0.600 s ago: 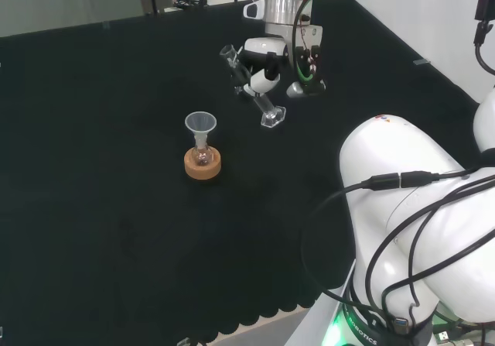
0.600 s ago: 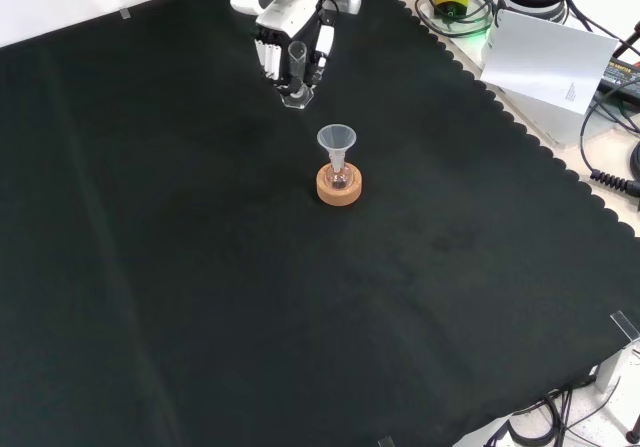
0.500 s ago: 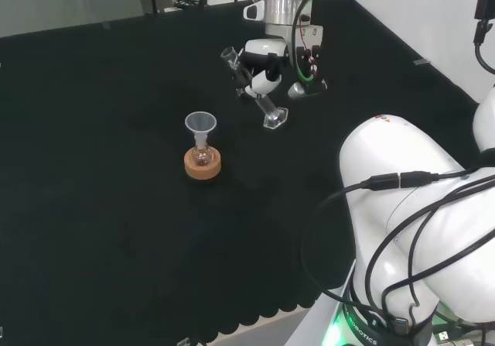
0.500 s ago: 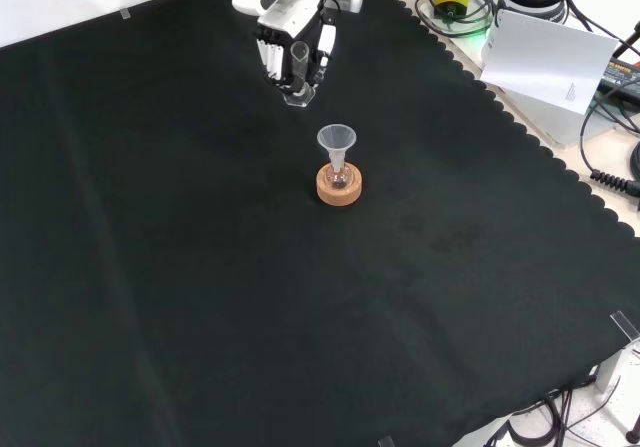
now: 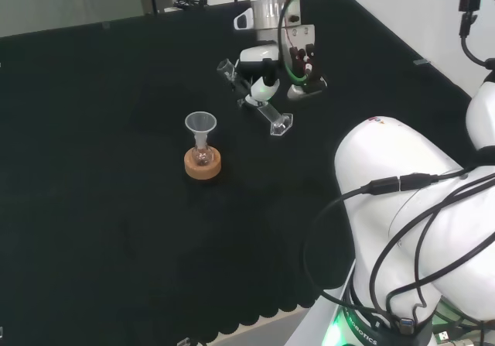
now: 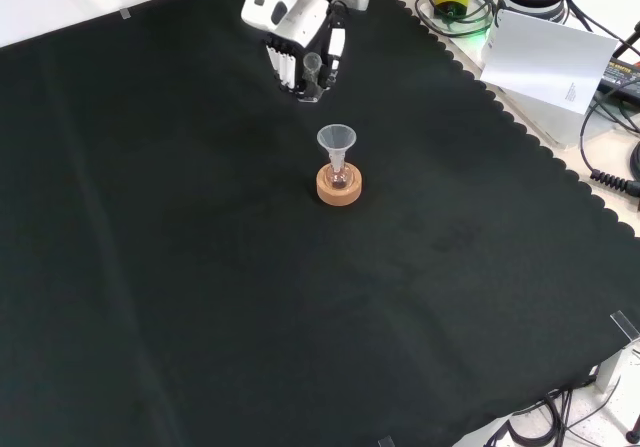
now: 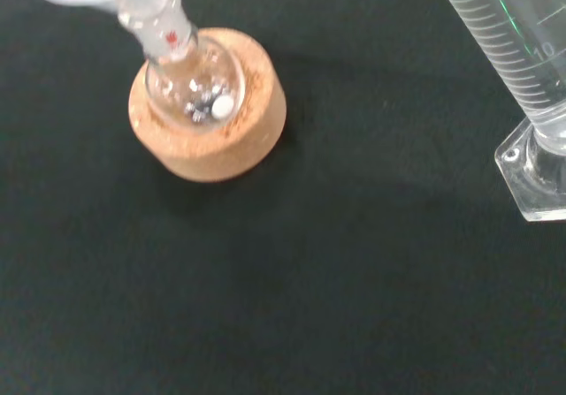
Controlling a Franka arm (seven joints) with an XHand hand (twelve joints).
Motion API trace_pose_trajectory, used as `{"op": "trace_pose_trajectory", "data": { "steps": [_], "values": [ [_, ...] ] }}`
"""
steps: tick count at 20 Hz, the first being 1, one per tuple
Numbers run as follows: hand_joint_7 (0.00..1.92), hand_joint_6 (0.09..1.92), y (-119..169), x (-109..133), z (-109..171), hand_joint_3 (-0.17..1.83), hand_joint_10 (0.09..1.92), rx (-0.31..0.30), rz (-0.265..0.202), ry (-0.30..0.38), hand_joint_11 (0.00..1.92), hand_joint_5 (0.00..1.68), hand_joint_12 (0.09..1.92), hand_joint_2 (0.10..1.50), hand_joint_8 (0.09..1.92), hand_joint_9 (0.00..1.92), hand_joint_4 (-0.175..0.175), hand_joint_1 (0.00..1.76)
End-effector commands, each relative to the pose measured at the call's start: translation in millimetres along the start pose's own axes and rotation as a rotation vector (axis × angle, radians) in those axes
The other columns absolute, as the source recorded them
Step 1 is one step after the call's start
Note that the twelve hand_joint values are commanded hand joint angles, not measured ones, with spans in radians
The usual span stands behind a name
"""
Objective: Pour the water from the graduated cylinder into the round-bottom flask.
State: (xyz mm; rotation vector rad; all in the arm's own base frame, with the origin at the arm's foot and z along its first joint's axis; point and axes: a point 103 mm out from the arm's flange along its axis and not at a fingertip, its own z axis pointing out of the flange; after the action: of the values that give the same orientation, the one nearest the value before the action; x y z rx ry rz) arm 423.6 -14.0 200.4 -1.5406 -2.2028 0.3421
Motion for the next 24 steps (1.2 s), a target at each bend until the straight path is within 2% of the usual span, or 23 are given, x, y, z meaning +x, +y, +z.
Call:
{"op": "trace_pose_trajectory", "data": {
  "steps": [1, 13, 24],
  "values": [
    [0.89, 1.16, -2, 9, 3, 0.00, 0.12, 0.125, 0.037, -0.088, 1.16, 0.86, 0.83, 1.17, 1.17, 1.37, -0.175, 1.24],
    [0.89, 1.16, -9, 17, 1, 0.00, 0.11, 0.258, 0.092, -0.197, 1.16, 0.87, 0.83, 1.17, 1.16, 1.37, -0.175, 1.24],
    [0.89, 1.16, 6, 38, 10, 0.00, 0.11, 0.404, 0.165, -0.313, 1.17, 0.87, 0.83, 1.17, 1.16, 1.38, -0.175, 1.24]
  ]
}}
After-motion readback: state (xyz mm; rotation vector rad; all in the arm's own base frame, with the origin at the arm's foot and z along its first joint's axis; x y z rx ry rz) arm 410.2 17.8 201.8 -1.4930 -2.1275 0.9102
